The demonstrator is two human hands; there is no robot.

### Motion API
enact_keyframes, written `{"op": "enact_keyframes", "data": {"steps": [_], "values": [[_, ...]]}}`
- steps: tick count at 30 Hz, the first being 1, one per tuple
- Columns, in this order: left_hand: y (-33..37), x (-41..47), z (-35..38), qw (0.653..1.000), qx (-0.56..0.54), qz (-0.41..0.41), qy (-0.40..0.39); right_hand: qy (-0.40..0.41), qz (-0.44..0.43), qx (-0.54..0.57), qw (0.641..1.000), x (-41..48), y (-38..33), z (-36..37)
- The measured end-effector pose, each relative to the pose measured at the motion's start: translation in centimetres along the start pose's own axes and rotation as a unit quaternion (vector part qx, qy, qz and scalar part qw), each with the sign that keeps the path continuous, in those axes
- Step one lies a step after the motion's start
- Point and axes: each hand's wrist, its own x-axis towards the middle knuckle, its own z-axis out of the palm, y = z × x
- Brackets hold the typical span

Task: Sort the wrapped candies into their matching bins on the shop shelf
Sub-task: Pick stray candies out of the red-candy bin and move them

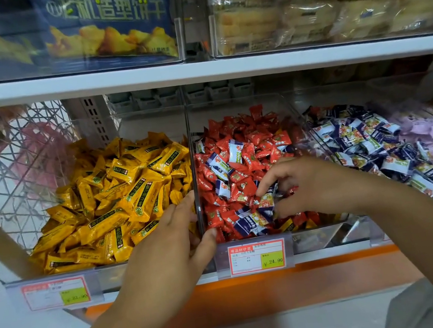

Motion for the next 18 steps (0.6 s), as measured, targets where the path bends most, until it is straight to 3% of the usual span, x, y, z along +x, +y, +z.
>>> {"op": "enact_keyframes", "data": {"steps": [12,18], "values": [[0.2,0.0,0.0,1.0,0.003,-0.007,0.005,-0.113,-0.015,0.001,0.993,1.1,-0.6,3.1],[0.3,0.0,-0.1,1.0,0.001,-0.009,0.003,-0.072,-0.039,0.005,0.997,1.4,-0.1,3.7]]}}
